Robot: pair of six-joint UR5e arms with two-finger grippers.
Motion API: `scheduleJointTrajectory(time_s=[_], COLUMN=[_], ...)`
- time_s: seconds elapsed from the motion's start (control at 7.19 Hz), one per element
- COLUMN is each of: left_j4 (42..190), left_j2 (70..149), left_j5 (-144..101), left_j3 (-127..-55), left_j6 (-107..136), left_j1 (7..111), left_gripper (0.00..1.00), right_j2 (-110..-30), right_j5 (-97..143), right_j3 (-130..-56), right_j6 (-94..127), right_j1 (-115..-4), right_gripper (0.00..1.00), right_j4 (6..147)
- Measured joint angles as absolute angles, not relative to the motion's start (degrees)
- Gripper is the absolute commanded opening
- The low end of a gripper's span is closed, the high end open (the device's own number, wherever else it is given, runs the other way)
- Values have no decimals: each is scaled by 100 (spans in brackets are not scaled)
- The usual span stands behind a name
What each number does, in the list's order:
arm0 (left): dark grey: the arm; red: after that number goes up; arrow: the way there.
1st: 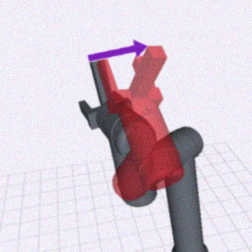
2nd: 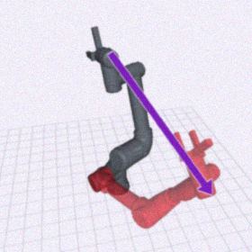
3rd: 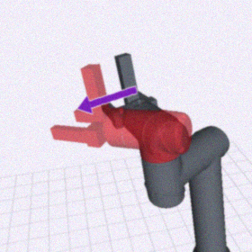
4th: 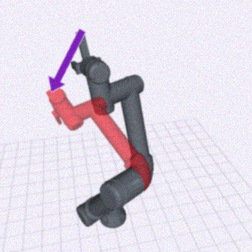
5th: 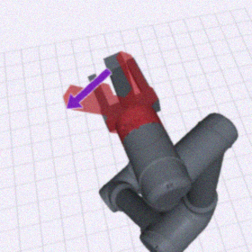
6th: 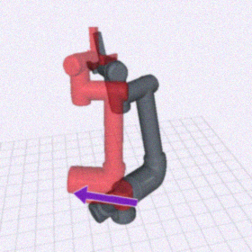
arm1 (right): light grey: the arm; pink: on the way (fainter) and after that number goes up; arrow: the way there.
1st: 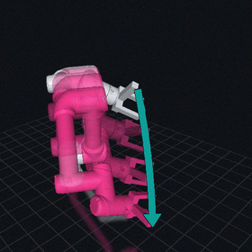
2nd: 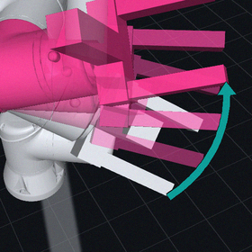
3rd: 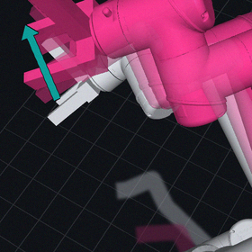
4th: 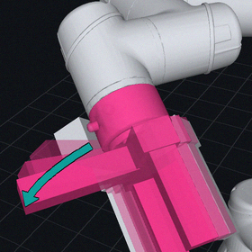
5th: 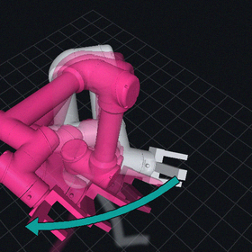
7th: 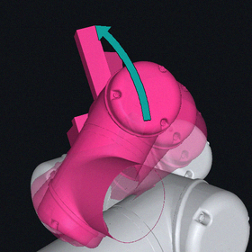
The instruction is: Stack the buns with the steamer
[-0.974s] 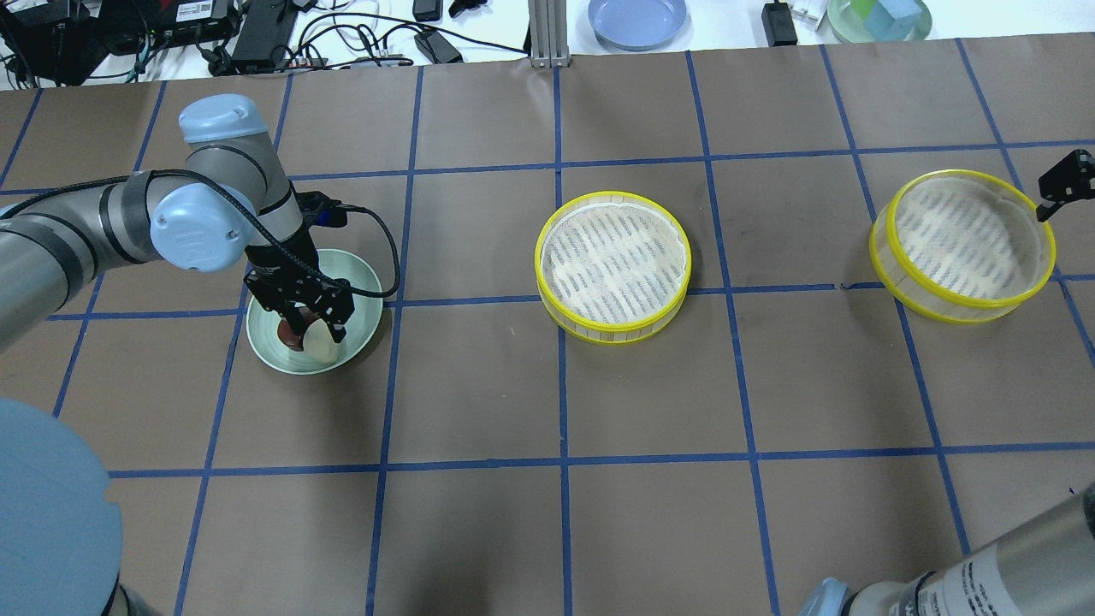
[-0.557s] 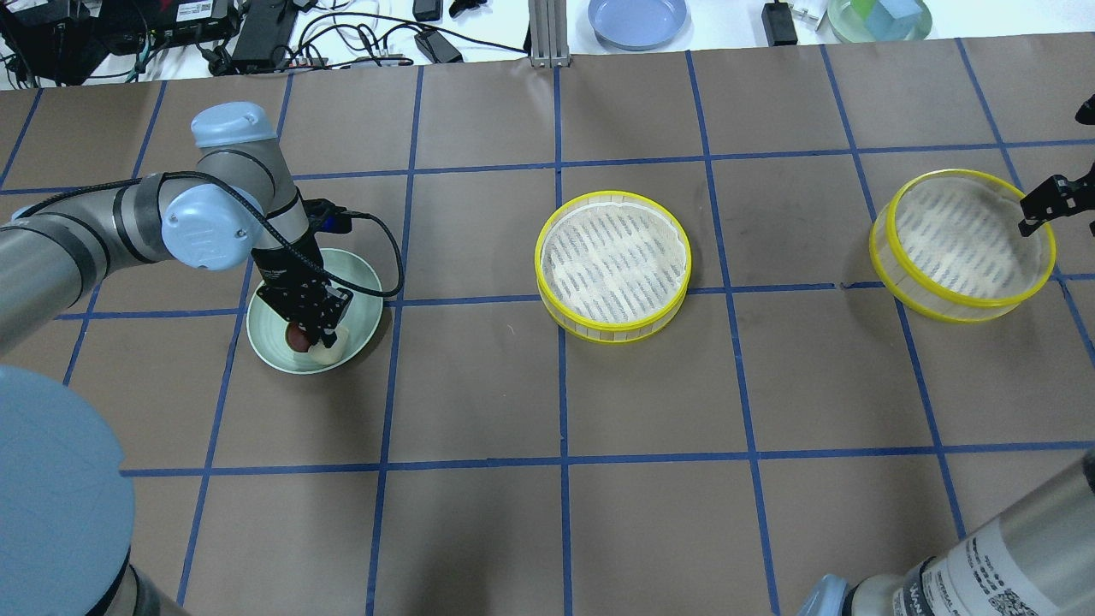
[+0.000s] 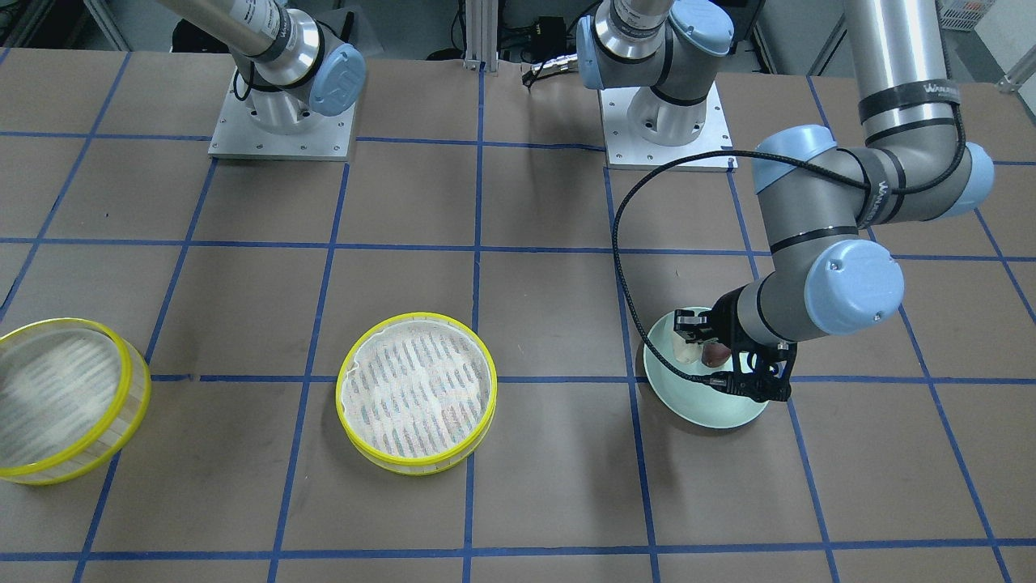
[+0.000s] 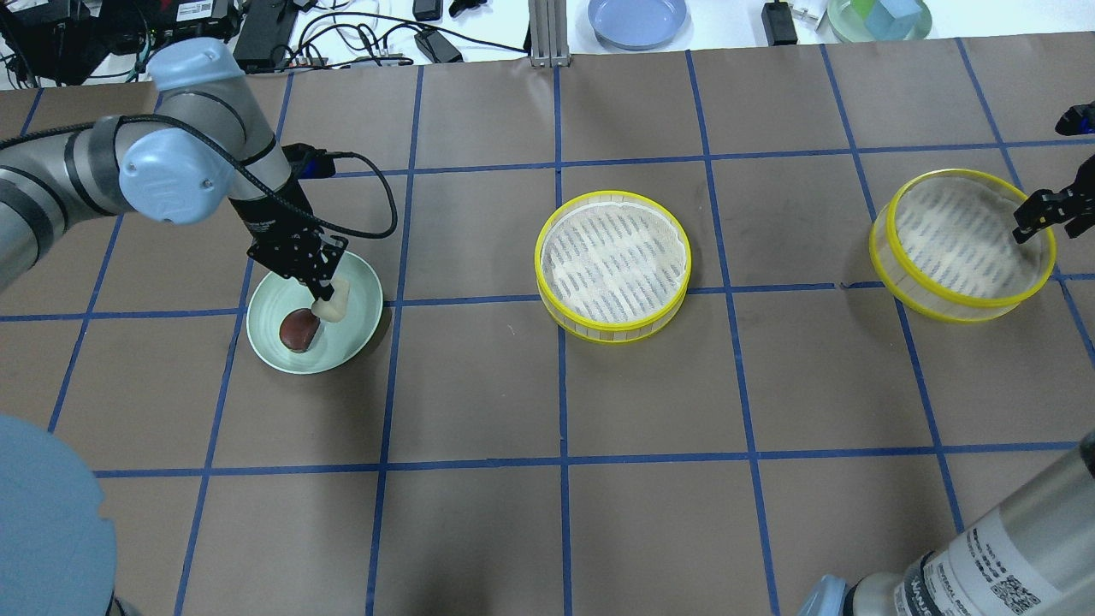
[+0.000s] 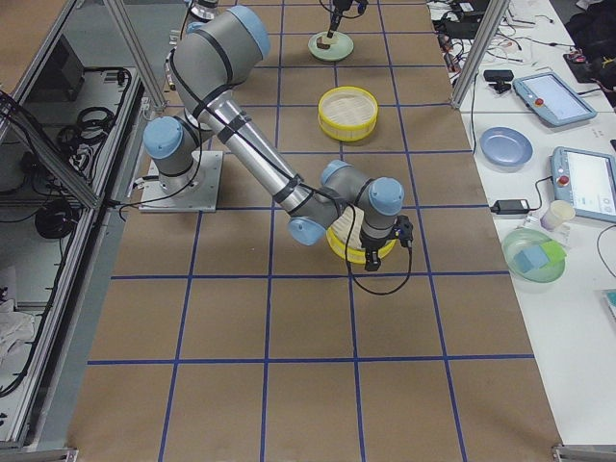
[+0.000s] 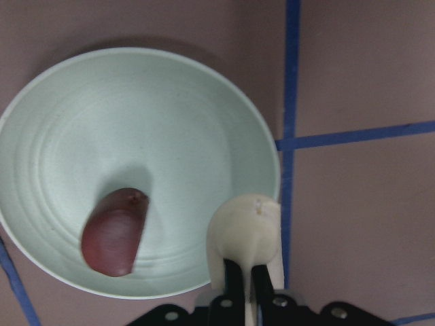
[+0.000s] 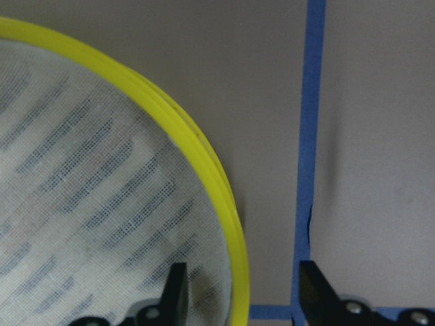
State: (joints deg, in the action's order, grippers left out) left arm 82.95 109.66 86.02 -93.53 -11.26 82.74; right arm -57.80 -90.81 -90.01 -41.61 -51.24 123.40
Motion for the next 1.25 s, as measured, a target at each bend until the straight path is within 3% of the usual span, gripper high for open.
scheduleJointTrajectory(time_s=[0.56, 1.25], left_j4=[7681, 6132], left_j2=[10876, 11796], left_j5=[7001, 5547], left_j3=[-8985, -9060], left_j6=[1296, 2288], left_j1=[9206, 9793], left_gripper=[0, 0], right_j2=[-5790, -5920], right_j5=[-9088, -9096], right_j3=[-9000, -8922], right_j6=[-4222, -4056], right_j1=[-5124, -5152], right_gripper=[4, 0], right_j4=[12028, 11999])
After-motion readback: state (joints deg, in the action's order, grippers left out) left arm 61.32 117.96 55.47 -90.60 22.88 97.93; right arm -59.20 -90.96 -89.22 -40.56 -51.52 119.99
